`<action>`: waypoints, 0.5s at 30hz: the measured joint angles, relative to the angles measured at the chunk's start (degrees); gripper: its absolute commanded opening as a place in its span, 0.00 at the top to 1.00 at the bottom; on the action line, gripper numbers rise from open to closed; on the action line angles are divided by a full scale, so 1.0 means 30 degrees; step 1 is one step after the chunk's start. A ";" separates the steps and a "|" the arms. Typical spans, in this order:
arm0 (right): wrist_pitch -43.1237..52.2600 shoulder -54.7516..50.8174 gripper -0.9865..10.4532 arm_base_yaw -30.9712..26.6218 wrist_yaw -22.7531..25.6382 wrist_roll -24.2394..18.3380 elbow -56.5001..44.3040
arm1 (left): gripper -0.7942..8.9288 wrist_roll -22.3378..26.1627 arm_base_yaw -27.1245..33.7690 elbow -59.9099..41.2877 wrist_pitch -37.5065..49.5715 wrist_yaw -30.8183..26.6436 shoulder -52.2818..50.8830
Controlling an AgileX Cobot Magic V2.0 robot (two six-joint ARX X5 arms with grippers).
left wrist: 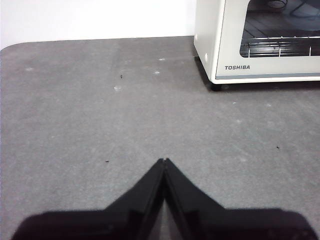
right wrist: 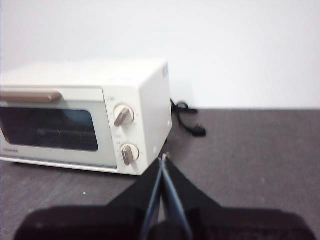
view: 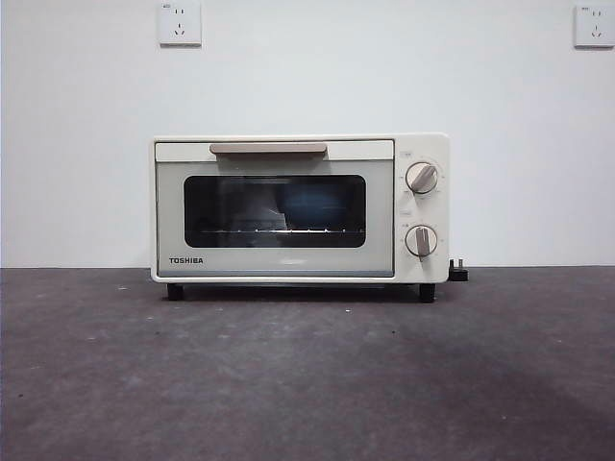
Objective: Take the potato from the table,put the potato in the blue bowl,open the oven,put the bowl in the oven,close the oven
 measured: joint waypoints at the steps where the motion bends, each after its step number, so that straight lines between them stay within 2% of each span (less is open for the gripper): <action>1: 0.0058 -0.0211 0.91 -0.0656 -0.0423 -0.0007 -0.0335 | 0.92 0.0000 0.0000 0.0007 0.0000 0.0000 0.0000; 4: 0.0015 -0.0554 0.91 -0.1931 -0.0211 0.0000 -0.1268 | 0.92 0.0000 0.0000 0.0007 0.0000 0.0000 0.0000; 10: -0.0015 -0.1814 0.91 -0.2382 0.2288 0.0007 -0.2499 | 0.92 0.0000 0.0000 0.0007 0.0000 0.0000 0.0000; 15: 0.0029 -0.3002 0.91 -0.2382 0.1654 0.0015 -0.3905 | 0.92 0.0000 0.0000 0.0007 0.0000 0.0000 0.0000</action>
